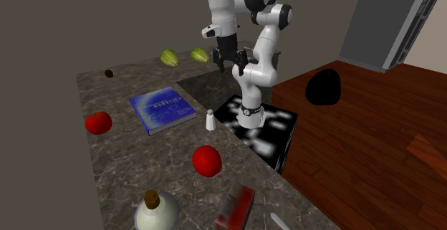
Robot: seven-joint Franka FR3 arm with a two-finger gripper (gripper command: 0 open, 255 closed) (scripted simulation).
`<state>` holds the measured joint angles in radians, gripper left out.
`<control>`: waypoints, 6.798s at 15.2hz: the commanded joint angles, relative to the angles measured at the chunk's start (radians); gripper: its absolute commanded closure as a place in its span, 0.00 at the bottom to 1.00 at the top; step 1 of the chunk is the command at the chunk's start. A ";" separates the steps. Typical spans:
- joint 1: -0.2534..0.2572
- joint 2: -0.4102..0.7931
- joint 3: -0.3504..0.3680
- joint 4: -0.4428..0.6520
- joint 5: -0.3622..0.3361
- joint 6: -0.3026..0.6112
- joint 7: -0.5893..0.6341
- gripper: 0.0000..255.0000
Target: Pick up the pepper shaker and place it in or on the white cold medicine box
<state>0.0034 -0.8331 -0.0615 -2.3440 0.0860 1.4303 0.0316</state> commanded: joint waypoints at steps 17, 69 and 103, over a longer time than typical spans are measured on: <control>-0.113 -0.076 -0.224 -0.516 -0.233 0.590 -0.278 0.00; -0.093 -0.091 -0.192 -0.322 -0.203 0.395 -0.275 1.00; 0.157 0.836 0.188 0.563 -0.044 0.458 0.226 1.00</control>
<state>0.1571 -0.0277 0.1217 -1.8166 0.0466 1.8930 0.2475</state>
